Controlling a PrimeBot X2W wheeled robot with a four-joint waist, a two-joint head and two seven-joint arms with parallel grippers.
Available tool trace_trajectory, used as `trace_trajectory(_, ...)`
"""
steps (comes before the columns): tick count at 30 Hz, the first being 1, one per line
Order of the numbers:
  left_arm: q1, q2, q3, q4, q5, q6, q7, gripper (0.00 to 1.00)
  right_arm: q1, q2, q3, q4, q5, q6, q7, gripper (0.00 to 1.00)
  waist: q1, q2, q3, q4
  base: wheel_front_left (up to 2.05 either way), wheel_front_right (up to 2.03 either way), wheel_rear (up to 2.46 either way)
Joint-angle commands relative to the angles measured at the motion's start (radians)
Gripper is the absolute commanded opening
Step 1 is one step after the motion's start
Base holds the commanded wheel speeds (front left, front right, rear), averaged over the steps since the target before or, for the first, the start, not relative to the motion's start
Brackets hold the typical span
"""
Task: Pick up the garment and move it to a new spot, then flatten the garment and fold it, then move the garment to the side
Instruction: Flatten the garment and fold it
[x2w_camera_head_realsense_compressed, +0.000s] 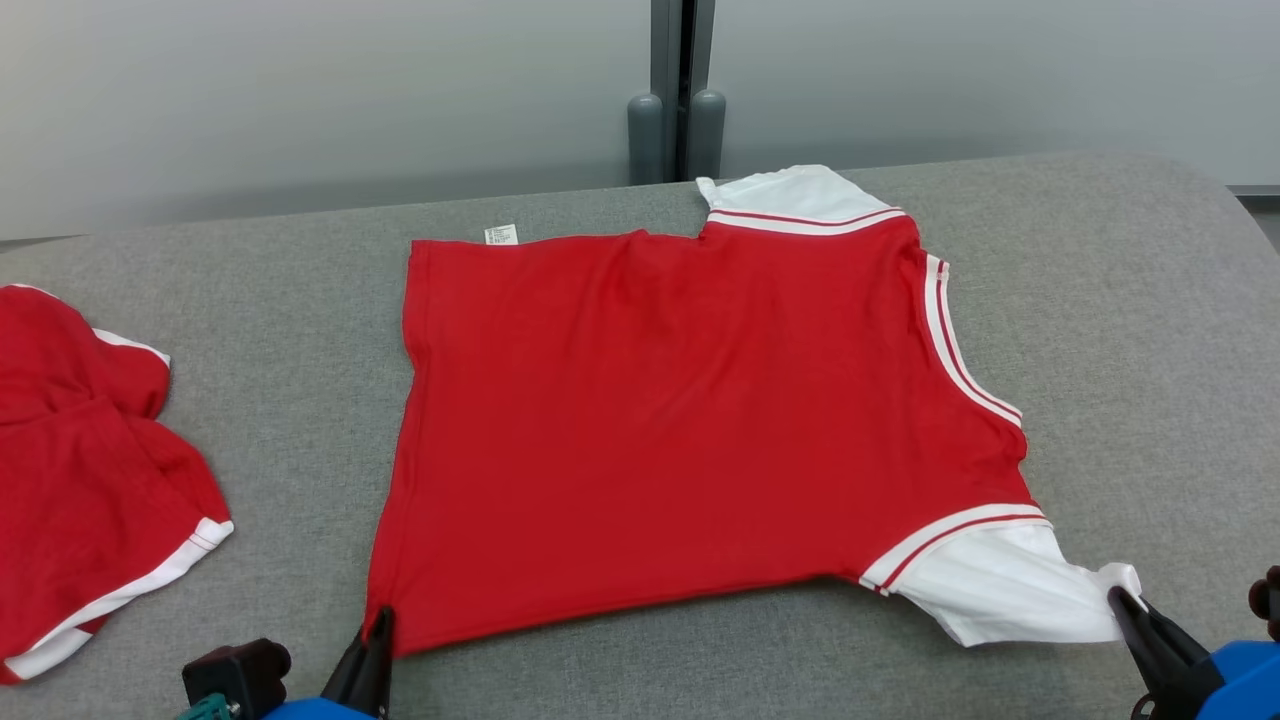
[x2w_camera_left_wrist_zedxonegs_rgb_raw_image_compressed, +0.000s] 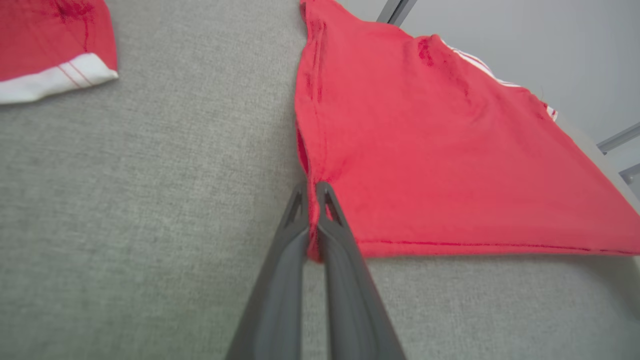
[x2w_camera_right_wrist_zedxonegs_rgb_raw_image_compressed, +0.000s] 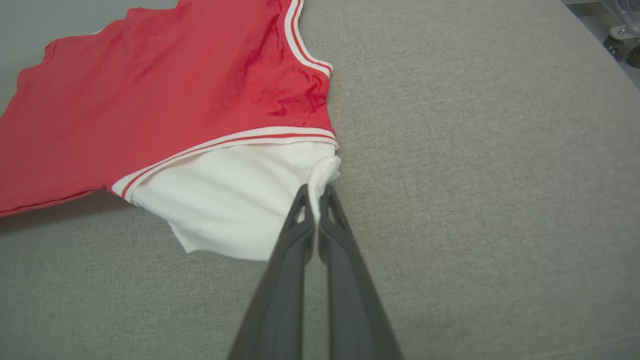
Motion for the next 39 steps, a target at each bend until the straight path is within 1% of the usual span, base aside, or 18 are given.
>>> trace_trajectory(1, 0.027, 0.021, -0.008, -0.036, 0.012, 0.022, 0.022, 0.0, 0.017, 0.0, -0.003, -0.017, -0.002, 0.0, 0.009, 0.0, 0.0002, 0.0, 0.003, 0.0, 0.0, 0.0, 0.0)
trace_trajectory(4, 0.073, 0.044, -0.029, -0.124, 0.016, 0.062, 0.077, 0.0, 0.035, 0.0, 0.0, -0.042, -0.004, 0.0, 0.039, 0.0, 0.0002, 0.0, 0.007, 0.0, 0.0, 0.0, 0.0)
trace_trajectory(8, 0.104, 0.072, -0.036, -0.211, 0.03, 0.105, 0.116, 0.0, 0.052, 0.0, 0.003, -0.074, 0.0, 0.0, 0.075, 0.0, 0.0002, 0.0, 0.01, 0.007, 0.0, 0.0, 0.0)
trace_trajectory(11, 0.109, 0.09, -0.033, -0.251, 0.04, 0.125, 0.133, 0.0, 0.065, 0.0, 0.007, -0.092, 0.006, 0.0, 0.094, 0.0, 0.0002, 0.0, 0.013, 0.011, 0.0, 0.0, 0.0)
trace_trajectory(15, 0.091, 0.109, -0.035, -0.275, 0.05, 0.135, 0.152, 0.0, 0.066, 0.0, 0.009, -0.113, 0.01, 0.0, 0.108, 0.0, 0.0002, 0.0, 0.016, 0.014, 0.0, 0.0, 0.0)
trace_trajectory(19, 0.058, 0.129, -0.048, -0.286, 0.063, 0.124, 0.182, 0.0, 0.041, 0.0, 0.018, -0.146, -0.012, 0.0, 0.127, 0.0, 0.0002, 0.0, 0.02, 0.014, 0.0, 0.0, 0.0)
trace_trajectory(21, 0.035, 0.136, -0.062, -0.291, 0.057, 0.107, 0.212, 0.0, 0.014, 0.0, 0.021, -0.167, -0.025, 0.0, 0.131, 0.0, 0.0002, 0.0, 0.023, 0.014, 0.0, 0.0, 0.0)
trace_trajectory(25, -0.049, 0.158, -0.084, -0.281, 0.05, 0.076, 0.305, 0.0, -0.057, 0.0, 0.055, -0.189, -0.073, 0.0, 0.158, 0.0, 0.0002, 0.0, 0.039, 0.017, 0.0, 0.0, 0.0)
trace_trajectory(27, -0.096, 0.152, -0.088, -0.272, 0.022, 0.056, 0.353, 0.0, -0.107, 0.0, 0.079, -0.178, -0.084, 0.0, 0.173, 0.0, 0.0002, 0.0, 0.045, 0.016, 0.0, 0.0, 0.0)
trace_trajectory(30, -0.163, 0.135, -0.074, -0.243, -0.046, 0.018, 0.418, 0.0, -0.191, -0.015, 0.11, -0.14, -0.086, 0.0, 0.182, 0.0, 0.0002, 0.0, 0.056, 0.011, 0.0, 0.0, 0.0)
trace_trajectory(32, -0.213, 0.134, -0.067, -0.209, -0.073, -0.006, 0.452, 0.0, -0.249, -0.019, 0.129, -0.1, -0.075, 0.0, 0.182, 0.0, 0.0002, 0.0, 0.063, 0.008, 0.0, 0.0, 0.0)
trace_trajectory(33, -0.233, 0.122, -0.062, -0.192, -0.098, -0.015, 0.466, 0.0, -0.278, -0.023, 0.134, -0.075, -0.07, 0.0, 0.18, 0.0, 0.0002, 0.0, 0.067, 0.007, 0.0, 0.0, 0.0)
trace_trajectory(36, -0.286, 0.107, -0.04, -0.137, -0.137, -0.031, 0.488, 0.0, -0.358, -0.039, 0.147, 0.008, -0.055, 0.0, 0.167, 0.0, 0.0002, 0.0, 0.079, 0.002, 0.0, 0.0, 0.0)
trace_trajectory(39, -0.313, 0.094, -0.027, -0.102, -0.149, -0.031, 0.486, 0.0, -0.405, -0.047, 0.151, 0.065, -0.046, 0.0, 0.149, 0.0, 0.0002, 0.0, 0.086, 0.001, 0.0, 0.0, 0.0)
